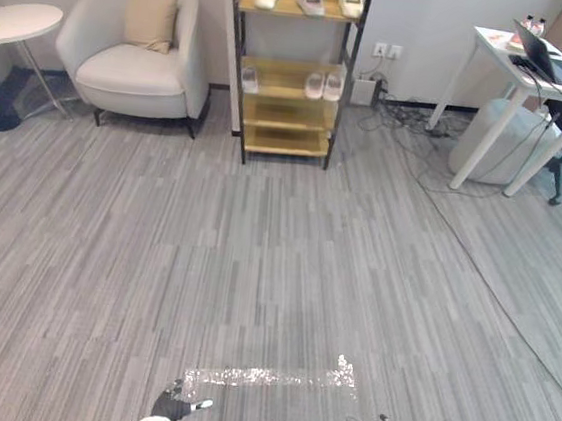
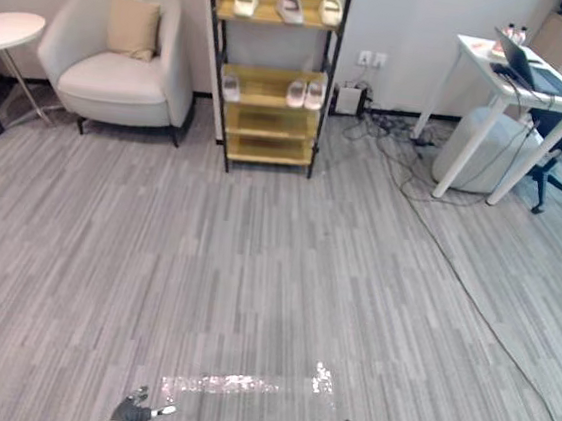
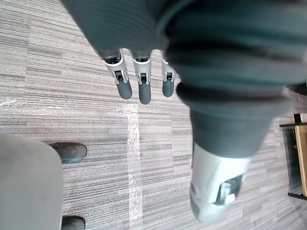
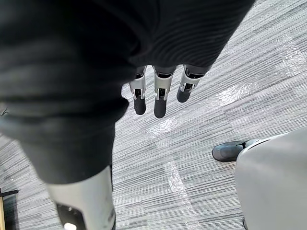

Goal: Organize the slippers on the shoe rack

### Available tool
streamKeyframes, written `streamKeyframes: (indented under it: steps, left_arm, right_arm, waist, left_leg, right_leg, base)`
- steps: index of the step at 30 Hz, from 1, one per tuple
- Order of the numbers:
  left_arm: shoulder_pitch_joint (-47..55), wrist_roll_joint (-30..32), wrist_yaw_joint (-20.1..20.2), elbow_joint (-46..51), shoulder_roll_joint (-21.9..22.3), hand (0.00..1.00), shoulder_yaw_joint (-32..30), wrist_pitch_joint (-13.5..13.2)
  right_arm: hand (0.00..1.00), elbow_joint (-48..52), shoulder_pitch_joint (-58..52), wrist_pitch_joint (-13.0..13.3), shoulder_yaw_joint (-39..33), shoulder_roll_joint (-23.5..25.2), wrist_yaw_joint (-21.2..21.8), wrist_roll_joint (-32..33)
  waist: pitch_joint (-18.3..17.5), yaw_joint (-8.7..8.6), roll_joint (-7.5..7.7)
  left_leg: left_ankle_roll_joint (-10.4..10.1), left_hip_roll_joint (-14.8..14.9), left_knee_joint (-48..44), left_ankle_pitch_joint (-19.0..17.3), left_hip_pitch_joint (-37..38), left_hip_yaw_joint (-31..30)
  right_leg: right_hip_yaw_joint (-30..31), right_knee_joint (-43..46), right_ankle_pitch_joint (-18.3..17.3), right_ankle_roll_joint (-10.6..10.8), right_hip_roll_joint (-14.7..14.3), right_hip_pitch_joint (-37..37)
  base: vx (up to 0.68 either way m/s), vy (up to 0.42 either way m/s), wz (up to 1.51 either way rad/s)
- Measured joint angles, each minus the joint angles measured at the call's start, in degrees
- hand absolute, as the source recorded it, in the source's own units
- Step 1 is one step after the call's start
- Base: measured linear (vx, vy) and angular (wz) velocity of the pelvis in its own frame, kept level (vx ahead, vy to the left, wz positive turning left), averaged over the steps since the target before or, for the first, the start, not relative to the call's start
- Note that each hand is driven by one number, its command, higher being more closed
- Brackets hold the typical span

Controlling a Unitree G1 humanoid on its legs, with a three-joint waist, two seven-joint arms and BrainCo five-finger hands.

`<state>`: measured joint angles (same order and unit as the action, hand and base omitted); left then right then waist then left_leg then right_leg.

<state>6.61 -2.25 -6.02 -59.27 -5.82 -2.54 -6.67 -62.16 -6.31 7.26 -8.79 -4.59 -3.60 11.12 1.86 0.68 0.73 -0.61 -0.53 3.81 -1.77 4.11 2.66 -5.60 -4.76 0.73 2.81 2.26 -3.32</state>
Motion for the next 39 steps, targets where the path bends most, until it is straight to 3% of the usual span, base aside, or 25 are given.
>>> streamKeyframes:
  steps: [23,29,33,36,38,39]
  left_arm:
    - [-0.8,0.0,0.1,-1.2,0.0,0.00,-0.3,0.2]
    - [-1.5,-0.1,0.1,-1.2,0.1,0.00,1.4,0.8]
    - [-3.2,-0.1,0.2,-1.0,0.3,0.00,1.3,0.8]
    - [-3.4,-0.1,0.4,1.1,0.3,0.00,1.1,0.8]
    - [-3.6,-0.1,0.6,2.7,0.6,0.00,0.6,0.8]
    - [-3.6,-0.1,0.6,2.9,1.1,0.00,-0.5,0.8]
  right_arm:
    - [0.00,0.0,0.3,-0.2,0.8,0.3,0.9,0.1]
    - [0.00,0.0,0.6,-0.2,1.2,0.3,0.9,0.2]
    - [0.00,0.7,1.5,0.0,1.2,0.7,0.9,0.3]
    - [0.00,1.2,1.5,0.0,1.2,1.5,0.9,0.9]
    - [0.00,2.8,1.5,0.0,1.2,1.8,0.8,1.4]
    - [0.00,3.2,1.3,0.0,1.2,1.8,0.8,1.6]
  waist:
    - [0.6,-0.05,0.71]
    - [1.0,-0.19,0.71]
    - [3.8,-0.17,0.64]
    - [4.6,-0.07,1.59]
    - [5.9,1.05,1.15]
    - [6.2,1.09,0.92]
  left_leg:
    - [0.1,-0.3,1.1,0.0,0.9,-0.8]
    - [-0.2,-0.1,-0.2,-0.7,-0.1,-1.7]
    - [-1.4,1.2,-14.0,-7.7,-5.8,-1.6]
    - [-2.7,2.2,-29.2,-8.8,-12.3,1.2]
    - [-3.2,3.9,-40.3,-9.0,-17.0,3.7]
    - [-2.6,5.2,-43.2,-10.7,-18.2,5.3]
  right_leg:
    - [-0.9,0.3,-0.9,0.5,0.3,-0.6]
    - [-1.9,2.3,-2.6,0.0,0.3,0.4]
    - [-2.0,8.7,-6.6,-0.9,-0.2,2.5]
    - [-1.9,11.7,-9.9,-1.6,0.0,3.2]
    - [-1.2,14.5,-11.7,-2.7,0.2,2.3]
    - [-1.1,14.8,-12.4,-2.7,0.2,1.3]
  base:
    - [-0.02,-0.006,0.02]
    - [-0.02,-0.021,0.09]
    - [0.00,-0.027,0.02]
    - [-0.02,-0.076,0.06]
    - [0.10,-0.034,-0.10]
    - [0.14,0.013,-0.10]
